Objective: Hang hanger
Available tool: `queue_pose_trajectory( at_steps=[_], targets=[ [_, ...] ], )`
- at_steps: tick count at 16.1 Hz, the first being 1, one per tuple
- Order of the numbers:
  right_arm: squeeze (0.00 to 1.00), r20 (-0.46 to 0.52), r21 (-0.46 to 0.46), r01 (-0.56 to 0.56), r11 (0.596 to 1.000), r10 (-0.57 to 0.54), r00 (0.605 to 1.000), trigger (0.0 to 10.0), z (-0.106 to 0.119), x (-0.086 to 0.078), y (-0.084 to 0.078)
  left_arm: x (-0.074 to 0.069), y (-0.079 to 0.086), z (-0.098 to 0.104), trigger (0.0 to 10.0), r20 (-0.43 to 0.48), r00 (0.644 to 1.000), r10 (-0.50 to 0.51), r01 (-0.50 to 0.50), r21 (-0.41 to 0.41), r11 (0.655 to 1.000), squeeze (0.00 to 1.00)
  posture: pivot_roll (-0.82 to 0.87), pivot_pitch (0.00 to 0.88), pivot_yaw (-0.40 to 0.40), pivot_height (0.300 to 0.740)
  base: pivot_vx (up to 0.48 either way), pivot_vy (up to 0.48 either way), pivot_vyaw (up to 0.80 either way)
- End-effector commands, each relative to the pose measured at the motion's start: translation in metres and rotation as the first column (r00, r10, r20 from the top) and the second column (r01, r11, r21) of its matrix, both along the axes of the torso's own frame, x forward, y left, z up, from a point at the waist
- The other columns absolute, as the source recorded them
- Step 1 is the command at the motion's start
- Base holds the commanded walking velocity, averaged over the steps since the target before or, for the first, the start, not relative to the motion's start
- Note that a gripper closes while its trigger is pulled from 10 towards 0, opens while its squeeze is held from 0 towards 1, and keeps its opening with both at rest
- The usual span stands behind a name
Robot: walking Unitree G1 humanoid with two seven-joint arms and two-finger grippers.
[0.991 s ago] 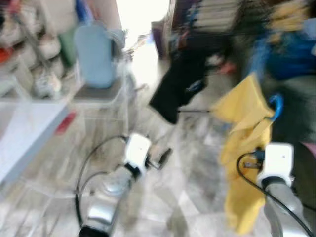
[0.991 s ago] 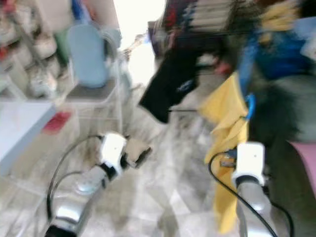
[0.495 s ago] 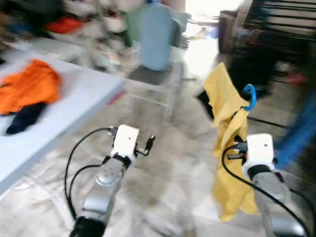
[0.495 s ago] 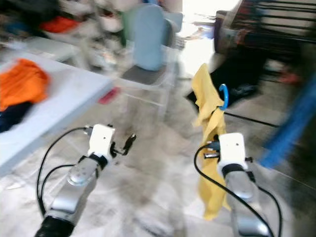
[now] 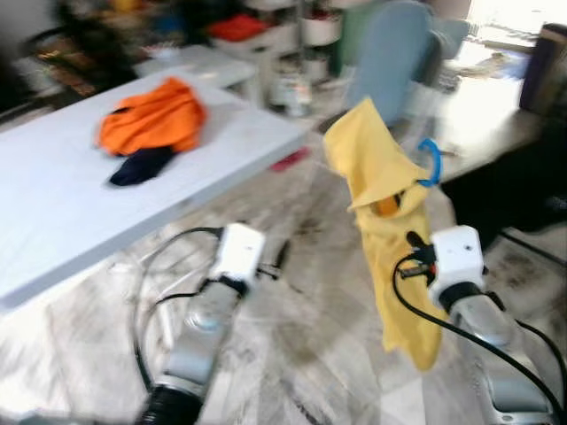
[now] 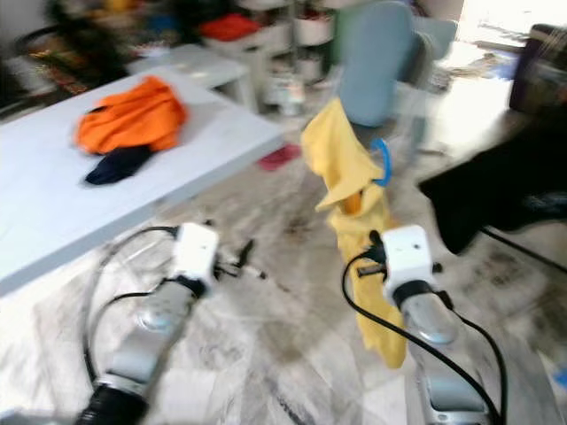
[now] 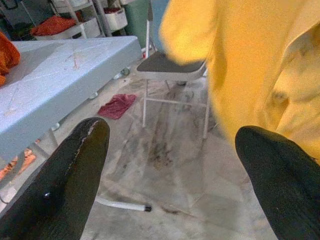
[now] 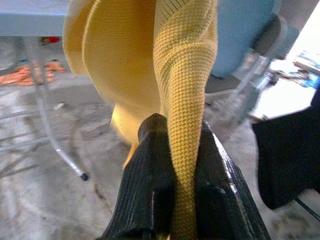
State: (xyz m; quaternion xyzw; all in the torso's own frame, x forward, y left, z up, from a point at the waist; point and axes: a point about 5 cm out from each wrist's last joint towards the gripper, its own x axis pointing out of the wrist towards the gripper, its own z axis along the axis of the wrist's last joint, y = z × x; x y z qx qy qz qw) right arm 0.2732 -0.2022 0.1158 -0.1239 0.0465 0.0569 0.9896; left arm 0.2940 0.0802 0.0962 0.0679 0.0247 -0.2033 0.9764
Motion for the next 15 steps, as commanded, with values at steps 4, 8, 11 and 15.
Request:
queue_pose_trajectory(
  at_steps=[4,8,11,15],
  targets=[
    [0.0,0.067,0.065,-0.18,0.981,0.176,0.982,10.0,0.015,0.002,0.026,0.003,0.013,0.0,10.0,0.041,0.999,0.009,-0.012,0.09,0.996,0.0,-0.21,0.0,0.059,0.74,0.0,0.0,0.8],
    [0.0,0.066,0.089,-0.309,0.947,0.304,0.951,10.0,0.027,0.004,0.033,0.007,0.014,0.002,10.0,0.072,0.997,-0.008,-0.001,0.128,0.992,0.0,-0.21,0.0,0.059,0.74,0.0,0.0,0.8],
    [0.0,0.06,0.146,-0.367,0.919,0.362,0.93,10.0,0.036,0.006,0.038,0.01,0.012,0.002,10.0,0.085,0.996,-0.011,-0.001,0.134,0.991,0.0,-0.22,0.0,0.058,0.74,0.0,0.0,0.8],
    [0.0,0.064,0.19,-0.532,0.825,0.53,0.845,10.0,0.054,-0.004,0.058,0.014,0.008,0.004,10.0,0.097,0.995,-0.019,0.006,0.132,0.991,0.0,-0.22,0.0,0.061,0.74,0.0,0.0,0.5]
  ],
)
